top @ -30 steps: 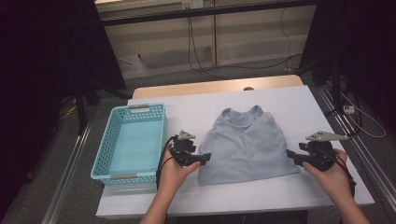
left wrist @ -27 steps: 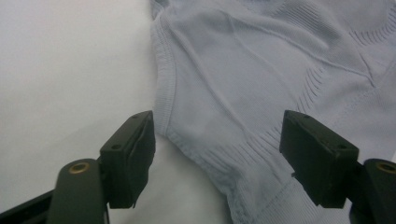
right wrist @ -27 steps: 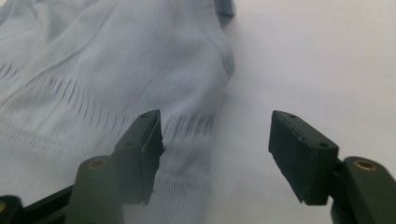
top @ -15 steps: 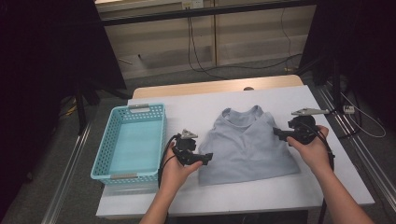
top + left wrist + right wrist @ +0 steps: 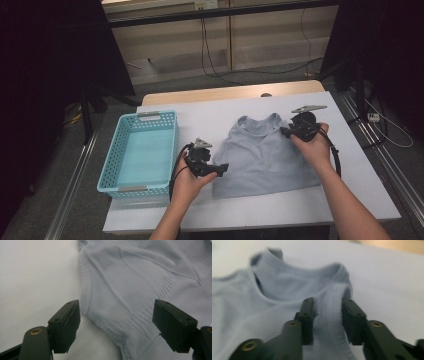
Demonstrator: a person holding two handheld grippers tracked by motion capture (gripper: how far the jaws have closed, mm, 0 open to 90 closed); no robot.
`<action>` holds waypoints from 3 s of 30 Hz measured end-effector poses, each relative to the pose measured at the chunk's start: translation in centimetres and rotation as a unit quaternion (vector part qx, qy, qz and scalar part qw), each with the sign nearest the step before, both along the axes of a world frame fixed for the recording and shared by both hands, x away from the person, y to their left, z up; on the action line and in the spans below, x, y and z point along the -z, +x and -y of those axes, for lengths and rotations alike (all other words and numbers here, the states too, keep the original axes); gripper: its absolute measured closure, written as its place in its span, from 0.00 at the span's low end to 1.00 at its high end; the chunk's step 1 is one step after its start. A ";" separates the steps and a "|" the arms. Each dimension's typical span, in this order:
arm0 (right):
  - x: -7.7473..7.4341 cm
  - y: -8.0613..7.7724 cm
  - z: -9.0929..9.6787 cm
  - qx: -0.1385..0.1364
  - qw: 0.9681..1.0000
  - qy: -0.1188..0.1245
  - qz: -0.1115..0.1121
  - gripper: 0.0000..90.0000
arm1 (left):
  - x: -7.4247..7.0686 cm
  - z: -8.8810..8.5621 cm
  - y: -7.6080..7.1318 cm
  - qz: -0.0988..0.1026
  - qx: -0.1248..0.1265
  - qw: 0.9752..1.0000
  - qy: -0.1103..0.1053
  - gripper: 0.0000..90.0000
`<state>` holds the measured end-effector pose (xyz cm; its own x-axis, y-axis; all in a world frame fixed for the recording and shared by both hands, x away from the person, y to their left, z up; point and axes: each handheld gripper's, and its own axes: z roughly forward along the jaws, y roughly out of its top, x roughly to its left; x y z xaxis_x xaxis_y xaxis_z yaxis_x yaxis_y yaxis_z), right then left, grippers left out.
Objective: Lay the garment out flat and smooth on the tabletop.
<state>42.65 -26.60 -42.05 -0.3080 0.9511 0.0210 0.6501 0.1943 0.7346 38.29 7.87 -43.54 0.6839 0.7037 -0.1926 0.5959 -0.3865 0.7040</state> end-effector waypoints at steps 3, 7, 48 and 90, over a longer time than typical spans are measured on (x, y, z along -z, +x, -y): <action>1.9 0.0 0.0 -0.007 0.999 -0.010 -0.038 0.88 | 0.0 0.0 -0.1 0.003 -0.005 1.000 -0.003 0.26; 3.7 -0.8 0.4 -0.010 0.999 0.013 -0.030 0.90 | -0.2 -0.1 -0.1 0.005 -0.005 1.000 -0.002 0.26; 2.6 0.1 -1.6 -0.050 0.998 0.004 -0.034 0.92 | -0.7 -0.2 0.2 0.008 -0.010 1.000 -0.013 0.26; -0.8 1.6 -4.9 -0.039 0.999 -0.021 0.008 0.39 | -0.9 -0.7 0.5 0.014 -0.013 1.000 -0.018 0.23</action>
